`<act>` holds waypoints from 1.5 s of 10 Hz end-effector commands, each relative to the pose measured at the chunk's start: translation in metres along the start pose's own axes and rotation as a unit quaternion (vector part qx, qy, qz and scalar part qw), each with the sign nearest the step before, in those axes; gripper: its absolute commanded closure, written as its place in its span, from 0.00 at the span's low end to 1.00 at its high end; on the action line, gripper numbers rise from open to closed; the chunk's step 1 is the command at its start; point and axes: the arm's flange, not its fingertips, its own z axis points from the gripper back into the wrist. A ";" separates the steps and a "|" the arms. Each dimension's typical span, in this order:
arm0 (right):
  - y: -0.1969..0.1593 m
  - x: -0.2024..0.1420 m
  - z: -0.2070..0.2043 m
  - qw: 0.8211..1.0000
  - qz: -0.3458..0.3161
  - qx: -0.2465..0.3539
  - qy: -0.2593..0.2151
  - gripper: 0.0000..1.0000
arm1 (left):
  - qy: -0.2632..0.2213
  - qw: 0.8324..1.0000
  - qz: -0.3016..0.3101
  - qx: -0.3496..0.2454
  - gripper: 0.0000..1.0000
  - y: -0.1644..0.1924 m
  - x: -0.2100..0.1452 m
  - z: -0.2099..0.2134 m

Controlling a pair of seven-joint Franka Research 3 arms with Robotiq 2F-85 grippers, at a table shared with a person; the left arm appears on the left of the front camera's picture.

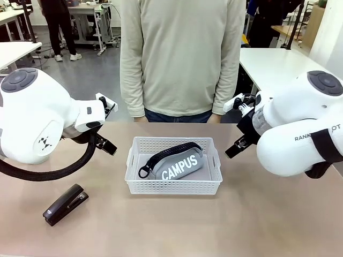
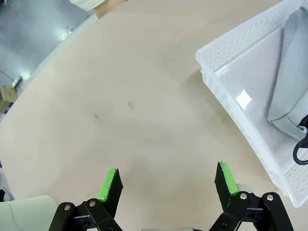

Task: Efficiently arrange items inside the basket to fit them all.
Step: Pick up the Digital clock and place it inside the Organizing basket.

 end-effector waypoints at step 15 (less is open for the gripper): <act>-0.253 -0.295 0.230 0.661 -0.607 0.354 -0.265 0.00 | -0.257 0.652 0.615 -0.363 0.00 0.229 -0.239 0.204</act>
